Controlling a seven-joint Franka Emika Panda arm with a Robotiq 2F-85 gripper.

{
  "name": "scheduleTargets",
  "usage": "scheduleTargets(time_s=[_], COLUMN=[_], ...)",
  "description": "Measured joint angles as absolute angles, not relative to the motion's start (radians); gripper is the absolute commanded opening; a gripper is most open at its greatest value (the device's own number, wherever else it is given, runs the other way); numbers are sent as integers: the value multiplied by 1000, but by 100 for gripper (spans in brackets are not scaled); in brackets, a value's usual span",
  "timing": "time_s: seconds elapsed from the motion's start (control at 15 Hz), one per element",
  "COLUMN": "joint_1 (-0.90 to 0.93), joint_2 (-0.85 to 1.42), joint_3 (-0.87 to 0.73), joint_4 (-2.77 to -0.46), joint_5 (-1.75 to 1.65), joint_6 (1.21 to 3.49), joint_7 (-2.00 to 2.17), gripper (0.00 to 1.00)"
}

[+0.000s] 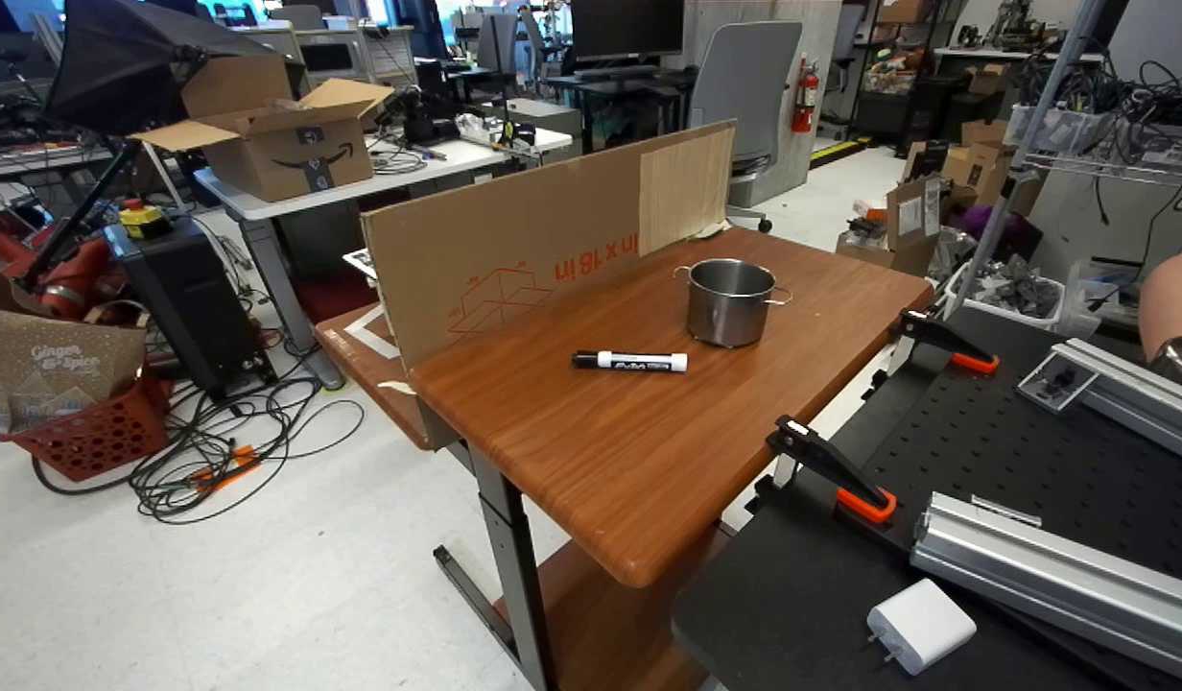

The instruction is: Put the black marker in the silver pot

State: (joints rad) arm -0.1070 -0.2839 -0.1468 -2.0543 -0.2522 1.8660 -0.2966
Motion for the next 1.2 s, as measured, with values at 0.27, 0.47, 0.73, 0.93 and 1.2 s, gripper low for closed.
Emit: scheduleTargets(time_s=[0.27, 0.47, 0.73, 0.93, 1.2], joint_1=[-61, -37, -18, -7, 7], joint_2=[-219, -154, -67, -3, 67], joint_3=[-93, -71, -56, -36, 3], joint_4=[-2101, -2130, -2149, -2151, -2149], joint_5=[-253, -253, -249, -237, -196], joint_6=[2038, 2171, 2321, 2403, 2458], joint_7=[-277, -286, -352, -431, -539], gripper=[100, 100, 100, 100, 100])
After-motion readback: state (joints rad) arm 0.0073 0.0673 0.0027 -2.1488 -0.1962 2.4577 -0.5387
